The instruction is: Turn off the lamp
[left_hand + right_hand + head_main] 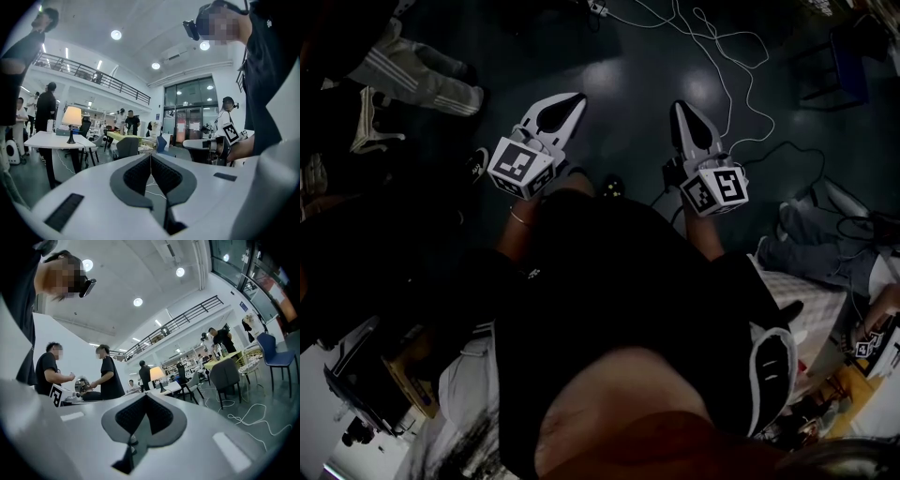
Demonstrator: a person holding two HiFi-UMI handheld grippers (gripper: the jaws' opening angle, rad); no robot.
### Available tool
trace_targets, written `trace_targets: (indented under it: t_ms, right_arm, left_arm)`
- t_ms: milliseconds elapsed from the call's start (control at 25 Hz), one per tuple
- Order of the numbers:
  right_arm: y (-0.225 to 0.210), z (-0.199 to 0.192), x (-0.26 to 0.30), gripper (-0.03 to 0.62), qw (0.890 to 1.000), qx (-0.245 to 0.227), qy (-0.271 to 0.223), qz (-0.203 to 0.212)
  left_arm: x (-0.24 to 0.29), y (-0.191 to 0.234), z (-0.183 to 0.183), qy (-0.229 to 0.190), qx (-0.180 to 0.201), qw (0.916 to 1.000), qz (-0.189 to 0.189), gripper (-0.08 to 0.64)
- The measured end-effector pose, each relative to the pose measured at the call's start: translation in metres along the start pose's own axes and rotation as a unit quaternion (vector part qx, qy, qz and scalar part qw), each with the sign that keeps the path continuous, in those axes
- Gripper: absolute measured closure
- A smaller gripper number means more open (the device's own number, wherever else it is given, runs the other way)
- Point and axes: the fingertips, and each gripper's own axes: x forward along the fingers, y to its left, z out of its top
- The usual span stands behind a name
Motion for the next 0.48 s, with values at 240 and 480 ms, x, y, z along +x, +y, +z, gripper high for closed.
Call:
trace_targets:
  t_ms: [240, 480]
  right_arm:
    - [-0.018, -0.001, -0.007, 0.591, 1.0, 0.012, -0.002, -0.01]
    - [-0.026, 0.005, 0.003, 0.592, 1.0, 0.004, -0.01, -0.012]
  left_arm:
    - [0.008, 0.0, 0.002, 0.0, 0.001, 1.0, 0.008, 0.552]
    - [0.027, 0.012, 0.009, -0.014, 0.0, 0.9999, -0.001, 0.552]
